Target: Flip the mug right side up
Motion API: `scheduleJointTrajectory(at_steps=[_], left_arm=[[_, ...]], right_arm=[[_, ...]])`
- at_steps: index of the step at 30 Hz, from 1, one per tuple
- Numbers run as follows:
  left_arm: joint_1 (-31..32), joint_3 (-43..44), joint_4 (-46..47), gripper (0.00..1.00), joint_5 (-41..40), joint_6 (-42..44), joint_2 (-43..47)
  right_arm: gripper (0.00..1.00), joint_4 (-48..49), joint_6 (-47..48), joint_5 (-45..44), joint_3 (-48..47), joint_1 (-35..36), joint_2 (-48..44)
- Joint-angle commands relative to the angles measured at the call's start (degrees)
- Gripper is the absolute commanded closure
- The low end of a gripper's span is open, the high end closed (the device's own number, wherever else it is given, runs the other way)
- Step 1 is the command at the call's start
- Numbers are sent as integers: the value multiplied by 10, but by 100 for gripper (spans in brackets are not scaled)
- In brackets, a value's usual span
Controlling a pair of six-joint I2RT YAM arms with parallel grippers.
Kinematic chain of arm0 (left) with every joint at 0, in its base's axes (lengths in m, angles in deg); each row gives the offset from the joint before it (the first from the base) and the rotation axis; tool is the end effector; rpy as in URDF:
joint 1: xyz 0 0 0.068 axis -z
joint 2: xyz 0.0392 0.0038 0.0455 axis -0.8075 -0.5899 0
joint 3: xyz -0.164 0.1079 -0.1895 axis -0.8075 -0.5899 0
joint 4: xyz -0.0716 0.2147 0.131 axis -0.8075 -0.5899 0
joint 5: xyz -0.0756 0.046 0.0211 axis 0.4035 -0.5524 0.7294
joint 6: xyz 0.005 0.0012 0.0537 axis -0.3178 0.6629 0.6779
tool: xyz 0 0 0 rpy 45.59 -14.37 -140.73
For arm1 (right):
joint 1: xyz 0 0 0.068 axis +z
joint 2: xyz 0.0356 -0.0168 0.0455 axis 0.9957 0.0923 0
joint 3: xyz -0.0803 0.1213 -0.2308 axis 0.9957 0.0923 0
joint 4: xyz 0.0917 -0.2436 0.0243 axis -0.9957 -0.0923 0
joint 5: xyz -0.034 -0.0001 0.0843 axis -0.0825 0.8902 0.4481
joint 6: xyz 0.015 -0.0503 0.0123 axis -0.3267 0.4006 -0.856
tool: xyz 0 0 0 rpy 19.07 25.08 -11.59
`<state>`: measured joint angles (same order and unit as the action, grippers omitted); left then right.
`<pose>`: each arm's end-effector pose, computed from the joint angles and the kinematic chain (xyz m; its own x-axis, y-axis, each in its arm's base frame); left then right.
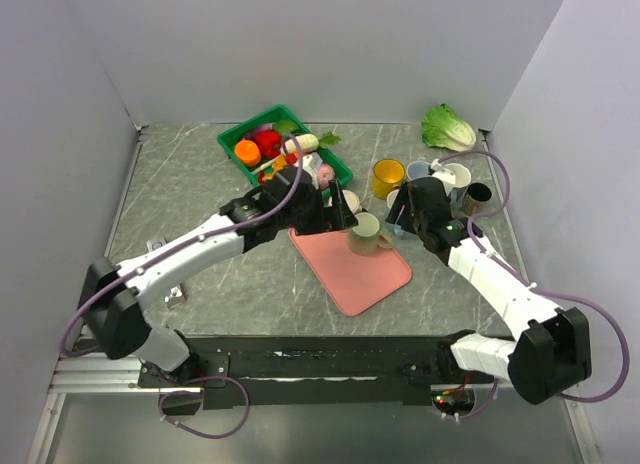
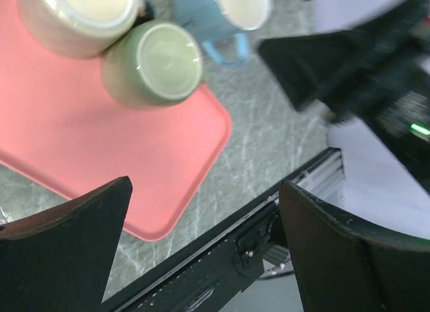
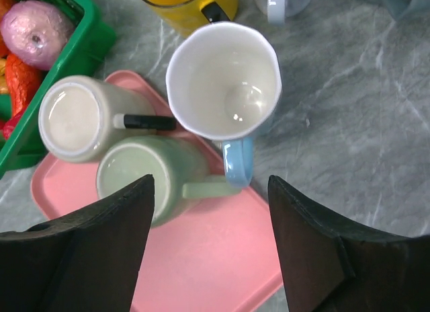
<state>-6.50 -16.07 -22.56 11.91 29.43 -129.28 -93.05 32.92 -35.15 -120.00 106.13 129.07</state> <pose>0.2254 -0.2485 0.3341 -0.8107 -0.2144 -0.5448 0.2588 0.7034 -0.6620 0.2437 0.0837 0.2755 -0.5567 0.3206 -0.7664 0.2082 0.9469 0.2449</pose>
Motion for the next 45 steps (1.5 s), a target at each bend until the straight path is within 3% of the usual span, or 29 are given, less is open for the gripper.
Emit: scheduleJointTrajectory(at_steps=[1, 15, 27, 41, 45], left_arm=[[10, 44, -32, 4, -23, -68, -50], [26, 71, -34, 4, -40, -117, -126], [27, 87, -38, 4, -66, -125, -168], [43, 92, -43, 4, -75, -127, -198], [59, 103, -47, 4, -88, -134, -213]], right_arm=[[26, -49, -25, 47, -10, -17, -11], [26, -58, -31, 94, -43, -45, 133], [27, -41, -27, 164, -24, -53, 167], [30, -42, -38, 226, 47, -52, 94], [30, -70, -67, 188, 55, -53, 53]])
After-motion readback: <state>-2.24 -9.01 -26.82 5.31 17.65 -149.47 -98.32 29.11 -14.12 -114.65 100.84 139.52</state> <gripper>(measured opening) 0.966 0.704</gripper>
